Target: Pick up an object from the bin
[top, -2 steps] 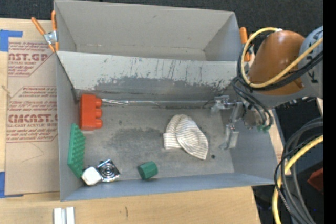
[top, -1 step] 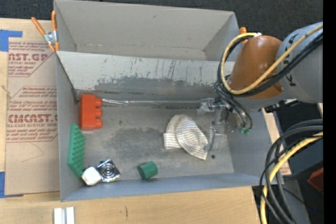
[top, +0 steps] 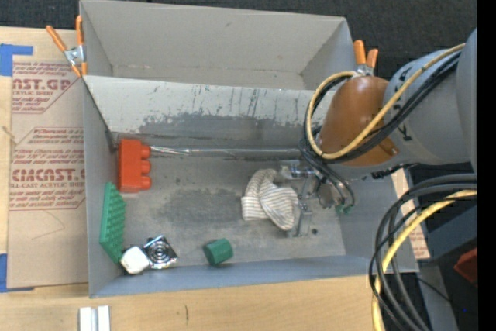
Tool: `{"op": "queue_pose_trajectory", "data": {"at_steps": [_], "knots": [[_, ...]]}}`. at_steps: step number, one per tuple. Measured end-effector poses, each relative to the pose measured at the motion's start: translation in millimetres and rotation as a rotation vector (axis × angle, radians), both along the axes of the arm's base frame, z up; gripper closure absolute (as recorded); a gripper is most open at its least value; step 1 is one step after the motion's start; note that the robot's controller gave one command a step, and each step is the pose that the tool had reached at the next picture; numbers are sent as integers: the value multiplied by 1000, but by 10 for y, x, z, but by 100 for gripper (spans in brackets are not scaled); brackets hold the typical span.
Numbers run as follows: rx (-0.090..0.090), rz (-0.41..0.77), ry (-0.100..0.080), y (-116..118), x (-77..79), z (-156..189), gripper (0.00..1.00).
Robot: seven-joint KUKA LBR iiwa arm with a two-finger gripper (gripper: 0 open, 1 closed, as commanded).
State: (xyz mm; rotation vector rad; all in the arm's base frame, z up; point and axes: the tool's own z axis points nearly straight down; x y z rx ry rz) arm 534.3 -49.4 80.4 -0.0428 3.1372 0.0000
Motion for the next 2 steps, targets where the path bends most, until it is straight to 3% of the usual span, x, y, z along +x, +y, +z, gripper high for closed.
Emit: {"op": "queue_pose_trajectory", "data": {"at_steps": [1,2], "knots": [[1,-170,-2,436,-2,-94,100],[1,-171,-2,437,-2,-94,100]]}}
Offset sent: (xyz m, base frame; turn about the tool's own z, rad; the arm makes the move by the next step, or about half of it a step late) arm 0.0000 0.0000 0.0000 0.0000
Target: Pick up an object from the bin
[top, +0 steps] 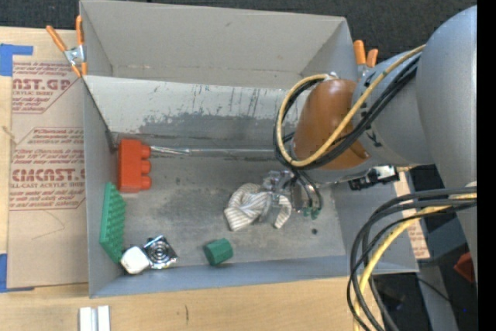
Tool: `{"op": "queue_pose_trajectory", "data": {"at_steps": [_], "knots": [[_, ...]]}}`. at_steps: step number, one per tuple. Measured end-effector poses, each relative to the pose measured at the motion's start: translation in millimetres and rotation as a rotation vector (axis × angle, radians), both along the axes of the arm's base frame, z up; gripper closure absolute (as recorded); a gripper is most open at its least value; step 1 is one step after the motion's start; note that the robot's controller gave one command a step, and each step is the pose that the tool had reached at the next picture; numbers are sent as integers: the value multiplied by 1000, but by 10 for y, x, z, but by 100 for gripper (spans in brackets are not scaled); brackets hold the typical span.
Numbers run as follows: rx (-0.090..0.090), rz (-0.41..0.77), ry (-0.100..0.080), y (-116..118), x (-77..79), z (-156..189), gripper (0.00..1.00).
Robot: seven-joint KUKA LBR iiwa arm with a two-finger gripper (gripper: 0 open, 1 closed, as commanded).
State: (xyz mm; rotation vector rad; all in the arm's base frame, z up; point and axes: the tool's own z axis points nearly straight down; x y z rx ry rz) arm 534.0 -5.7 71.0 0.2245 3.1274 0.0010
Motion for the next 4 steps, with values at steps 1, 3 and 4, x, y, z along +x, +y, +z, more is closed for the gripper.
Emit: {"op": "queue_pose_trajectory", "data": {"at_steps": [1,3,4], "knots": [[-1,-14,-2,114,-11,1,100],[0,-45,0,307,-36,235,100],[1,-81,-5,295,-68,1717,100]]}}
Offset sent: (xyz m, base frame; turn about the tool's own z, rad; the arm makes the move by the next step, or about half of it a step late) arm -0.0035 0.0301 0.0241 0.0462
